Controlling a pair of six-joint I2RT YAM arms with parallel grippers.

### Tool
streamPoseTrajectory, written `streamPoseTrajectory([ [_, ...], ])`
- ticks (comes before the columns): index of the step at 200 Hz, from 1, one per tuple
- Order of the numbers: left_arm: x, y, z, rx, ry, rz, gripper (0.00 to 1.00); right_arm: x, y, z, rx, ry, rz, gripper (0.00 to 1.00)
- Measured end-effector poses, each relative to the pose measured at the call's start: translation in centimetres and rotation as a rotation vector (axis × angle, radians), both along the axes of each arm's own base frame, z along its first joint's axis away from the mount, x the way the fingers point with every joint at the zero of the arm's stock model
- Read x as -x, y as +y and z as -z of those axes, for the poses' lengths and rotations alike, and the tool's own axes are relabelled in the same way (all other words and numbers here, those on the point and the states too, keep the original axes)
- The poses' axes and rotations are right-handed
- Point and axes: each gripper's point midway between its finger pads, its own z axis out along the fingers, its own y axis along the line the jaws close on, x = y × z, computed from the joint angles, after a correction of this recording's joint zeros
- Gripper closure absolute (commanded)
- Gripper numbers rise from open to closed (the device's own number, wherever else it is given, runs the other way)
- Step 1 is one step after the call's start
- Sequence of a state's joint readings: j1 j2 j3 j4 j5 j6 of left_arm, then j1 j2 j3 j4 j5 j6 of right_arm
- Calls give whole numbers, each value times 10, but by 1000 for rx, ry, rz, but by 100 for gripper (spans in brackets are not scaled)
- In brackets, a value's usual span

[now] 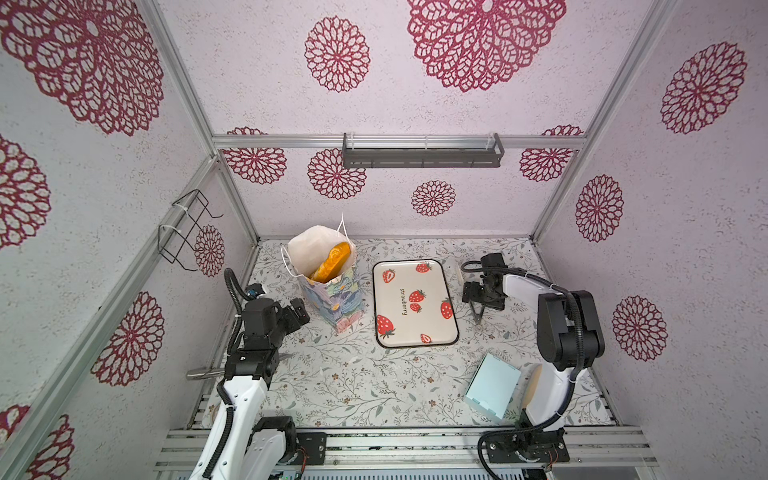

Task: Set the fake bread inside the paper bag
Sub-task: 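Lower the right tongs onto the table beside the tray and release them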

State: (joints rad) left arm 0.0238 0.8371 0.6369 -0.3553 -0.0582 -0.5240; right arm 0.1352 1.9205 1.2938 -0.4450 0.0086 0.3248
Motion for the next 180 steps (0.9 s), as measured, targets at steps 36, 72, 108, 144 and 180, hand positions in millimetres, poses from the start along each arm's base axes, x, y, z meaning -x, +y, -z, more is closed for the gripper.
streamPoseTrajectory([
  [36,-2,1,0,-24,-12,11,3,5,-2,-10,13,-22,3,3],
  [72,-3,1,9,-71,-13,31,3,18,-3,-48,46,-141,2,3],
  [108,-1,4,22,-113,-20,36,3,30,-7,-80,49,-286,8,4],
  [144,-7,10,19,-175,-57,26,3,40,-17,-92,74,-388,41,5],
  [180,-19,19,15,-253,-108,2,3,54,-27,-101,92,-529,74,3],
])
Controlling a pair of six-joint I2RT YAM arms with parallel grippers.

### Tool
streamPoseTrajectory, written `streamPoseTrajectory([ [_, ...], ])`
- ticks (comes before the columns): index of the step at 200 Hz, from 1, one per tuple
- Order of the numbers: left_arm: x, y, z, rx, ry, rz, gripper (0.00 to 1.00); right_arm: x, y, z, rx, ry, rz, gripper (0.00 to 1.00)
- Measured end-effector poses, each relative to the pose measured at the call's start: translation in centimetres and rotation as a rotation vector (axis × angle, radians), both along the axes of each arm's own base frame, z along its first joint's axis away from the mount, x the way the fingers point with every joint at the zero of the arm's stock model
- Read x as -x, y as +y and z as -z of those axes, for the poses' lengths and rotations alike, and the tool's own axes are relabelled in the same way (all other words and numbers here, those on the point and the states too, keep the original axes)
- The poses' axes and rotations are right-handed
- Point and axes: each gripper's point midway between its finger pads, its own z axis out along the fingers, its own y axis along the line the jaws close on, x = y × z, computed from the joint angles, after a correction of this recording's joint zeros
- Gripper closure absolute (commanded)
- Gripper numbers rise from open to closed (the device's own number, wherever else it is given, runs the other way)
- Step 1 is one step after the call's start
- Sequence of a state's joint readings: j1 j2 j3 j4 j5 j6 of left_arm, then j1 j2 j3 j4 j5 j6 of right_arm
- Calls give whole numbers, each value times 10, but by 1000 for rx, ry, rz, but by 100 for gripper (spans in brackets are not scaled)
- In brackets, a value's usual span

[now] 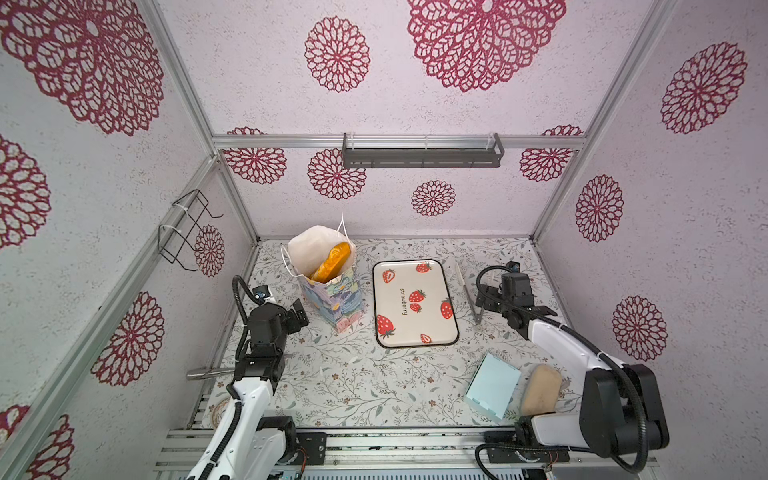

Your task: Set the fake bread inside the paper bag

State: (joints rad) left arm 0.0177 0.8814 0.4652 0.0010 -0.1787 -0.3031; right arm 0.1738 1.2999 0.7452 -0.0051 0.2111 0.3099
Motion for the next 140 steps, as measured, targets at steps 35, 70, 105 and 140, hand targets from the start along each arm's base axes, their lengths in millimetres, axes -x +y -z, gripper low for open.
streamPoseTrajectory([
  [35,-5,0,22,-45,12,17,3,14,-19,-11,76,-103,55,3],
  [70,-8,1,38,-86,8,35,3,20,-30,-16,132,-178,83,4],
  [105,-16,0,54,-124,33,59,3,27,-37,-2,182,-180,95,5],
  [140,-25,3,54,-133,6,78,3,32,-41,7,220,-200,93,5],
])
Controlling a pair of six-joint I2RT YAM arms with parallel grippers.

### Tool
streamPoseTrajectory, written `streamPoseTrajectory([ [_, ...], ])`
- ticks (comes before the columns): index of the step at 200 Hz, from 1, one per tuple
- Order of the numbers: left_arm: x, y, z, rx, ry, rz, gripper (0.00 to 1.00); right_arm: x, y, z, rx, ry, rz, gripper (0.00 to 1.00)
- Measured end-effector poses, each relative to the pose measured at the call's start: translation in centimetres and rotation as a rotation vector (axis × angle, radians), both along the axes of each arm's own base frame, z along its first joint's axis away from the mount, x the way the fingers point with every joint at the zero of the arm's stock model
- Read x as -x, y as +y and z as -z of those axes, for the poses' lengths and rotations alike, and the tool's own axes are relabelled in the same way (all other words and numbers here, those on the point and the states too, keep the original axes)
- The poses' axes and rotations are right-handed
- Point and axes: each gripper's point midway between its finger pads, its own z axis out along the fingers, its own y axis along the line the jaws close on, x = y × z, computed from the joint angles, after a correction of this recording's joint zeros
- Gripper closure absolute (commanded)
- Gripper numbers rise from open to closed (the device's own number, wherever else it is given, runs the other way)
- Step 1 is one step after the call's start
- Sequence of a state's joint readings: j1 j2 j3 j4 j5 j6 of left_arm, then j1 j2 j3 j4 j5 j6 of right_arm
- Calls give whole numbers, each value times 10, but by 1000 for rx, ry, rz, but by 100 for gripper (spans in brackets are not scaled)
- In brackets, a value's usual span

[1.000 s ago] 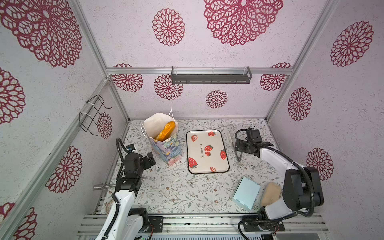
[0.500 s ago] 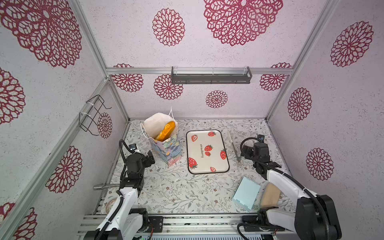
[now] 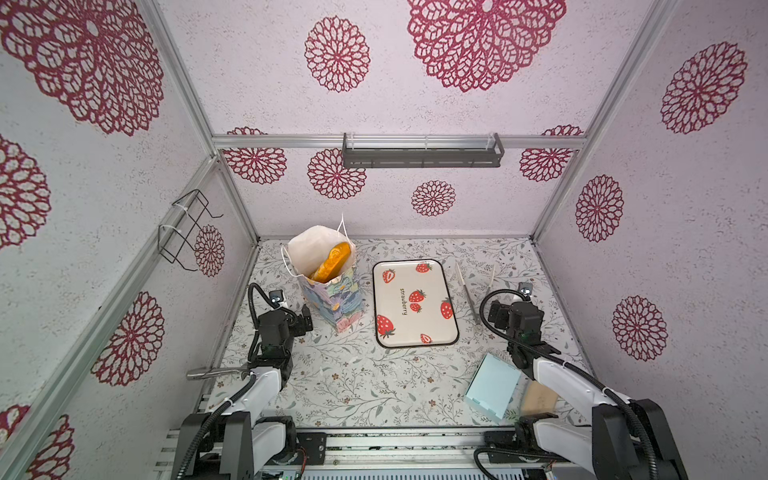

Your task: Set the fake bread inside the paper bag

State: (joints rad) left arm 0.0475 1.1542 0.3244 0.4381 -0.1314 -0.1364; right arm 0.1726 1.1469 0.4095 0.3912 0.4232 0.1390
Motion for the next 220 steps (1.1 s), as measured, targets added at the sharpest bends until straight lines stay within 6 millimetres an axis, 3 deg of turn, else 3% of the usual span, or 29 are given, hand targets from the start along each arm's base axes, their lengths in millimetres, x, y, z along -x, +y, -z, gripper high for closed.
streamPoseTrajectory([
  [80,-18,5,-1,40,-37,69,3,4,0,37,57,-17,-39,6],
  [144,-30,6,-4,59,-73,107,3,-6,-1,15,84,-135,-51,6],
  [179,-42,3,-12,67,-86,137,3,-10,-4,11,90,-166,-53,6],
  [220,-39,4,-13,61,-108,132,3,-8,-10,12,82,-193,-49,6],
])
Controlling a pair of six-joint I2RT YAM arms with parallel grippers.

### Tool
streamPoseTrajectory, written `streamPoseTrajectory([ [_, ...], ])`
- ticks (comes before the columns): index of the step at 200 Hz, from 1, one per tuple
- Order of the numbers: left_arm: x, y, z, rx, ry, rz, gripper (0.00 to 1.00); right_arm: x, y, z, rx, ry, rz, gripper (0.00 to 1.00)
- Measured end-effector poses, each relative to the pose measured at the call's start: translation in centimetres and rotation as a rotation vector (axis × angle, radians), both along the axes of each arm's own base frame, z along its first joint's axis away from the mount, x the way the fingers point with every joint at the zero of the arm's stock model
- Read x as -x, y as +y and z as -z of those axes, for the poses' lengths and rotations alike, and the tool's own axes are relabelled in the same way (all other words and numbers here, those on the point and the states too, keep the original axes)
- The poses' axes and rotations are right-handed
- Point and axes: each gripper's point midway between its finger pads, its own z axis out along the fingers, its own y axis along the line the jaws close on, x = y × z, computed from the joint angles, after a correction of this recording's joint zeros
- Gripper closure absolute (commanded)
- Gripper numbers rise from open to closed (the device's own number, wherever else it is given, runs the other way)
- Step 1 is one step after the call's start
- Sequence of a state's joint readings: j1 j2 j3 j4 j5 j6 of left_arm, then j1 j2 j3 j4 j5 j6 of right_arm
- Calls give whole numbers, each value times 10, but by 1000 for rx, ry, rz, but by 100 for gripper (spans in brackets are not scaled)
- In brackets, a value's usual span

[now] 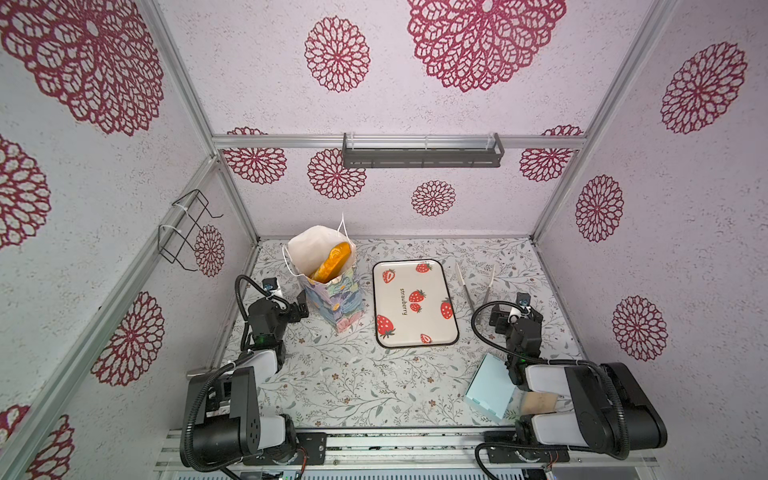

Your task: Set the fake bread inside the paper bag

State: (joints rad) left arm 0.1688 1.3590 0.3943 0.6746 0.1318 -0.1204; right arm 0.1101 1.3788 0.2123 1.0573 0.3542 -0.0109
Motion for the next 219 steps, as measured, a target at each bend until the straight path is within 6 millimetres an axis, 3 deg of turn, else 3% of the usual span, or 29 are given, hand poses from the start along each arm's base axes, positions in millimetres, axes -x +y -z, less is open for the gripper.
streamPoseTrajectory([
  [57,0,20,13,19,-23,-46,3,-6,-2,11,-5,-2,-4,7],
  [98,-5,19,36,39,24,-31,3,-8,1,22,-8,18,-24,6],
  [140,-15,16,24,29,-3,-24,3,-12,-1,21,-18,16,-32,1],
  [219,-15,14,26,10,7,-43,3,-15,0,19,-23,13,-45,1],
])
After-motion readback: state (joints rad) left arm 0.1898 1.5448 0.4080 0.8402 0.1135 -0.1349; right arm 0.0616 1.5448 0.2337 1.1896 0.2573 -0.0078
